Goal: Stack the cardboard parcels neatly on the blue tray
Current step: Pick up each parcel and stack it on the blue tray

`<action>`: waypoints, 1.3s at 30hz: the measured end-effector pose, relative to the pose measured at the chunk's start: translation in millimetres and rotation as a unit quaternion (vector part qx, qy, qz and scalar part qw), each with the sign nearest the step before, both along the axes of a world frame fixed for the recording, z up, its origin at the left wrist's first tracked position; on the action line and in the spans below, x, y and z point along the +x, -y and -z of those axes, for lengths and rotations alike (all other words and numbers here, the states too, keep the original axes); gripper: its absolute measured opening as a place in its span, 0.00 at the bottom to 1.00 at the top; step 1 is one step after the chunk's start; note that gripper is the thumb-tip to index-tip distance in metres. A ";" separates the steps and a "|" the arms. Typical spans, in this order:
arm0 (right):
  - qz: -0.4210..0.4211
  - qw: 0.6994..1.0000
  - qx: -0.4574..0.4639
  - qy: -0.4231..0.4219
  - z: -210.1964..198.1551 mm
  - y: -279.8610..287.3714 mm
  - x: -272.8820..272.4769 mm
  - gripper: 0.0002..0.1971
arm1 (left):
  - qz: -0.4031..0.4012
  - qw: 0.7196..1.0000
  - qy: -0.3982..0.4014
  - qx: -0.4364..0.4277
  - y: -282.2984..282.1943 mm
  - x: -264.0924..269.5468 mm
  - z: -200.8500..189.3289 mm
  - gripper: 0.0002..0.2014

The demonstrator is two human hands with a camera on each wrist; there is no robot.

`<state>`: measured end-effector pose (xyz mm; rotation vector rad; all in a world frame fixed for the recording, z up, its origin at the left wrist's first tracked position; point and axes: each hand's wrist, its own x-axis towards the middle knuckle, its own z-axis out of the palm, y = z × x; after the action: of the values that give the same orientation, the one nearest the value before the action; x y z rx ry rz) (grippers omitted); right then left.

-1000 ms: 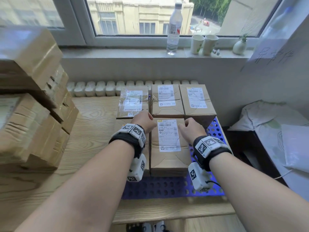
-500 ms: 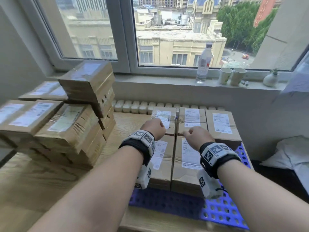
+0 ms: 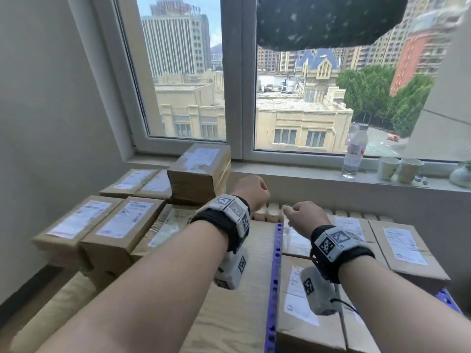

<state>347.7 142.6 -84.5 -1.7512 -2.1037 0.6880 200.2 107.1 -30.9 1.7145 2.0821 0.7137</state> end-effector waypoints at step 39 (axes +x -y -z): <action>0.088 0.936 -0.173 -0.293 -6.8 -43.3 -220.9 0.38 | -0.109 0.943 0.310 -0.047 -78.5 -271.1 20.8 0.39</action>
<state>126.8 185.9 -77.7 -1.5958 -1.4675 1.3895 -70.9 185.7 -51.6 1.0258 1.8187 1.0398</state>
